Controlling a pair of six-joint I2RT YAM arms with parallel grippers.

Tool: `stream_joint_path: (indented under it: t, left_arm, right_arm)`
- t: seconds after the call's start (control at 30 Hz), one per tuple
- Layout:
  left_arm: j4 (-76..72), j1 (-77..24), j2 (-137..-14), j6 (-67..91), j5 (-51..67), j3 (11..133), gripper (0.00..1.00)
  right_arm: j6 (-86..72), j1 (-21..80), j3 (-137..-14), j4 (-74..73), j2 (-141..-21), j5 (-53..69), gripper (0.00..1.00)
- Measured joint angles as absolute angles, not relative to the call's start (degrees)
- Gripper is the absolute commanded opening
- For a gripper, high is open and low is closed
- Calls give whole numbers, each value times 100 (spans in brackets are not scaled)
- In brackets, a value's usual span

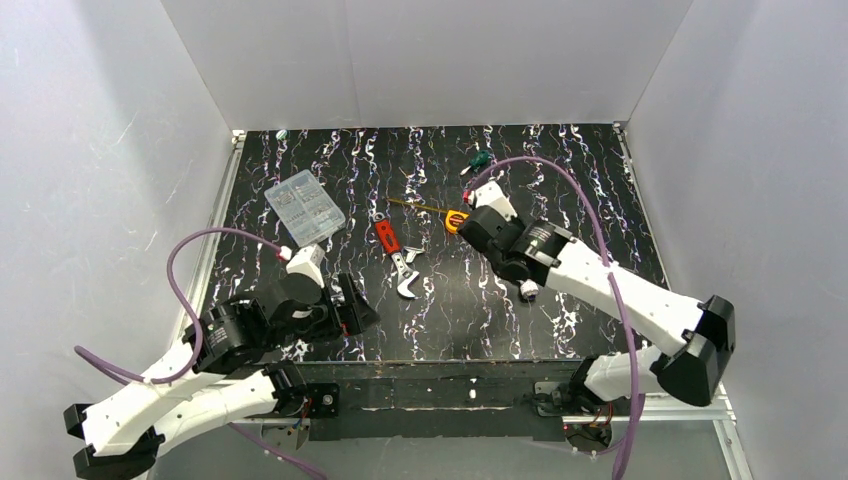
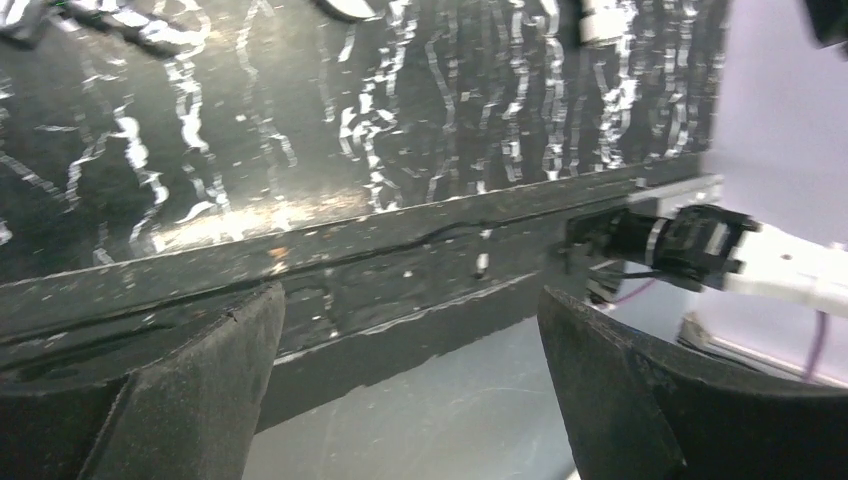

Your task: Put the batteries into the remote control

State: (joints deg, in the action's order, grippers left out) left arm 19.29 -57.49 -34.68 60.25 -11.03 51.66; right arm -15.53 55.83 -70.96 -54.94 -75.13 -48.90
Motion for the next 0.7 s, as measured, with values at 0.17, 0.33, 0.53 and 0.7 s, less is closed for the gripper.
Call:
stream_joint_path:
  t: [0.17, 0.33, 0.53, 0.7]
  left_arm:
    - [2939, -5749, -3317, 6064, -1448, 5146, 98]
    - [3787, -5752, -4097, 6093, -1575, 5758, 98]
    - [4357, -5749, -4088, 6427, -1883, 5763, 98]
    - [4495, -5749, -4086, 6514, -2027, 5784, 98]
  right_arm:
    - [-242, 4952, -7415, -4746, -9019, -4578, 1]
    - [336, 4864, -7452, -3953, -10016, -4418, 1]
    - [504, 4842, -7463, -3579, -10449, -4560, 1]
    - [539, 4842, -7494, -3529, -10508, -4593, 10]
